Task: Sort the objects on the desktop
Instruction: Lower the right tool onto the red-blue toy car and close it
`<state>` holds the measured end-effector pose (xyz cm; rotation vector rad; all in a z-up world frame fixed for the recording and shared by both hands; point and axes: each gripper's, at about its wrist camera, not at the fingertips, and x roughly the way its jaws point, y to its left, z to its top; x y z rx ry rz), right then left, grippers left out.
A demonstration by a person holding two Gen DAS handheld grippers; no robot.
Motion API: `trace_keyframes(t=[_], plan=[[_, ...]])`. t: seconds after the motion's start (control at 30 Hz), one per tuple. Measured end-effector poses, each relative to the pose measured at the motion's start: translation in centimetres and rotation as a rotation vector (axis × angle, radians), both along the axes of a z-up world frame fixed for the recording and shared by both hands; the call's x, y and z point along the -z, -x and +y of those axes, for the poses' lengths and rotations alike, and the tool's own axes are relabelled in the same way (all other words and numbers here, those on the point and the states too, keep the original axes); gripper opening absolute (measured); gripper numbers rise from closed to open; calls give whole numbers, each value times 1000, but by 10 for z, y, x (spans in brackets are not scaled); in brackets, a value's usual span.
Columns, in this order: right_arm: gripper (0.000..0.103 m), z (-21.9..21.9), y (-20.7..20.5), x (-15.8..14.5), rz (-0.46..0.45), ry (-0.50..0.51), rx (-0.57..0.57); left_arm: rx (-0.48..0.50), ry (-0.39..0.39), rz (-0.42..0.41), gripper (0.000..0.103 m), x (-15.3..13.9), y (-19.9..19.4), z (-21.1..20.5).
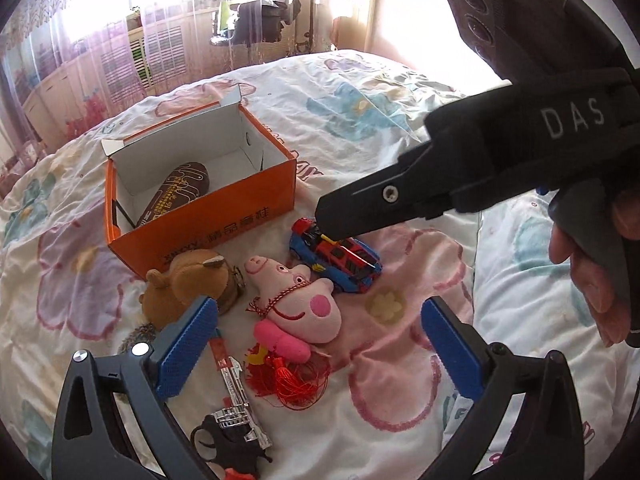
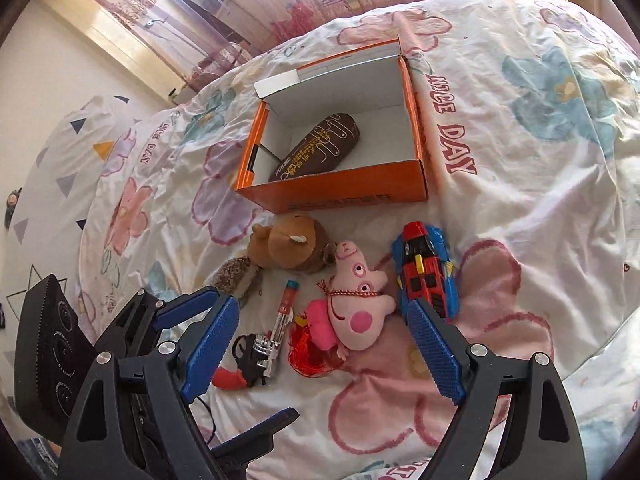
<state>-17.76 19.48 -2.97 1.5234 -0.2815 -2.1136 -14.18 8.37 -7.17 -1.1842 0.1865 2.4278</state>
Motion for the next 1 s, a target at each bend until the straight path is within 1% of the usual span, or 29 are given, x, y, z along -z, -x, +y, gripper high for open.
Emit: trace_keyframes(t=[0.07, 0.1, 0.17, 0.27, 0.3, 0.33, 0.4, 0.53, 0.57, 0.7, 0.8, 0.87, 1.0], plan=[[87, 7, 5, 11, -28, -14, 10, 14, 0, -9, 102, 14, 27, 3], [87, 10, 7, 16, -42, -20, 15, 12, 7, -15, 102, 20, 36, 6], [87, 17, 12, 26, -71, -34, 24, 21, -6, -35, 102, 31, 52, 8], [87, 27, 19, 42, -113, -54, 39, 38, -31, -55, 102, 45, 68, 16], [87, 31, 22, 48, -127, -61, 44, 41, -37, -59, 102, 44, 73, 18], [87, 34, 24, 53, -142, -68, 48, 45, -48, -64, 102, 51, 83, 18], [87, 38, 31, 61, -165, -79, 52, 44, -71, -74, 102, 55, 91, 25], [87, 28, 56, 68, -202, -112, 7, 34, -111, -96, 102, 68, 106, 34], [87, 25, 62, 70, -213, -119, -5, 28, -119, -105, 102, 76, 114, 38], [87, 13, 82, 84, -259, -169, -65, -16, -176, -156, 102, 87, 125, 34], [87, 6, 93, 95, -278, -208, -110, -48, -210, -197, 102, 96, 129, 30], [87, 1, 97, 103, -293, -223, -137, -53, -238, -214, 102, 100, 129, 29], [87, -8, 101, 117, -317, -232, -183, -67, -278, -223, 102, 104, 128, 28]])
